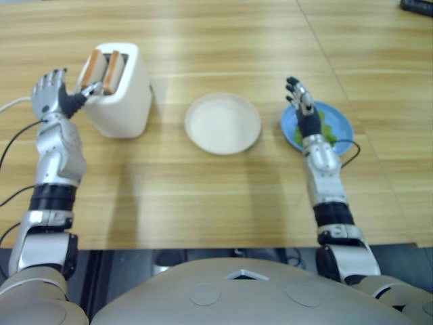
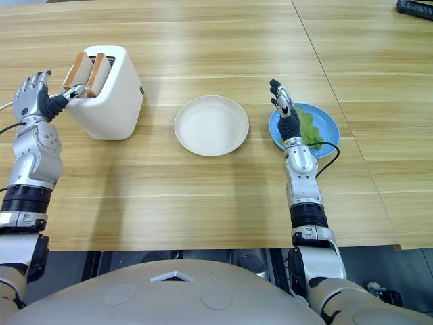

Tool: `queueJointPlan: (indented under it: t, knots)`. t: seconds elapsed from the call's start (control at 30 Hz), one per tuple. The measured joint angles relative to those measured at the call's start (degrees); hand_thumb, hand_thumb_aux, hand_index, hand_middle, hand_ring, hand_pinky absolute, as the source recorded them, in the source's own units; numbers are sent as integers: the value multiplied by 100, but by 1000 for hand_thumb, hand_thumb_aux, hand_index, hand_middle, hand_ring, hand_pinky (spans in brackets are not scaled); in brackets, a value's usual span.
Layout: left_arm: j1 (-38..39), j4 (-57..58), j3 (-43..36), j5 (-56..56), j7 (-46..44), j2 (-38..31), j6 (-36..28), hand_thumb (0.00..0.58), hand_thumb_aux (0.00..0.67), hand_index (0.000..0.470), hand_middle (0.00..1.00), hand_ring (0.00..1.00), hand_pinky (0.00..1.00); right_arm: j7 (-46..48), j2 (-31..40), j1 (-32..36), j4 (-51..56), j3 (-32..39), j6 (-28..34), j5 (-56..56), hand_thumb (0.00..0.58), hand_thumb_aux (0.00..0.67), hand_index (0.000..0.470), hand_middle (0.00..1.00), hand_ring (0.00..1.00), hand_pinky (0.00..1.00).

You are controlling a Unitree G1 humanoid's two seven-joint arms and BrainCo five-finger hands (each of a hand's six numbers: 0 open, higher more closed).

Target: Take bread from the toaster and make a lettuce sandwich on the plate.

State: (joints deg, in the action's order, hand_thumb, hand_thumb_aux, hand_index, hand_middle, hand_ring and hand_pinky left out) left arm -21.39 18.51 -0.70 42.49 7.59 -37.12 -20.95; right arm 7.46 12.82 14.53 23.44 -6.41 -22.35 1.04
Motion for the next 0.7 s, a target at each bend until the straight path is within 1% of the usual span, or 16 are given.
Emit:
queueJointPlan:
  t: [0.23, 0.27, 0.3, 0.33, 0.37, 0.4, 0.6, 0.63, 0.67, 0.7]
  knots:
    - [-78, 277, -327, 246, 161, -20, -312, 0, 0, 0, 0, 0, 0, 6, 62, -55, -190, -8, 23, 2, 0, 0, 0, 0, 0, 0]
    - [-93, 292, -337, 251, 177, -30, -338, 83, 50, 34, 0, 0, 0, 6, 69, -59, -195, -11, 33, 2, 0, 0, 0, 0, 0, 0]
    - [-108, 308, -350, 251, 196, -38, -363, 500, 420, 289, 0, 0, 0, 6, 71, -73, -208, -11, 42, 3, 0, 0, 0, 0, 0, 0]
    - [-137, 309, -363, 252, 239, -39, -387, 500, 420, 289, 0, 0, 0, 6, 73, -96, -217, -12, 49, 4, 0, 0, 0, 0, 0, 0]
    - [-186, 309, -387, 257, 252, -41, -400, 571, 589, 404, 0, 0, 0, 6, 74, -108, -219, -12, 57, 4, 0, 0, 0, 0, 0, 0]
    - [-214, 307, -401, 266, 256, -41, -402, 580, 670, 460, 0, 0, 0, 6, 73, -111, -220, -10, 59, 4, 0, 0, 0, 0, 0, 0]
    - [-268, 248, -543, 355, 459, -38, -369, 580, 670, 460, 0, 0, 0, 7, 108, -165, -396, -26, 91, 7, 0, 0, 0, 0, 0, 0]
    - [-257, 176, -563, 366, 508, -26, -338, 580, 670, 460, 98, 98, 98, 7, 107, -166, -403, -25, 98, 7, 0, 0, 0, 0, 0, 0]
    - [-255, 121, -589, 378, 537, -9, -322, 580, 670, 460, 443, 443, 443, 8, 107, -166, -403, -23, 106, 7, 0, 0, 0, 0, 0, 0]
    - [-243, 60, -627, 395, 597, 7, -286, 580, 670, 460, 941, 941, 941, 10, 106, -167, -404, -22, 115, 7, 0, 0, 0, 0, 0, 0]
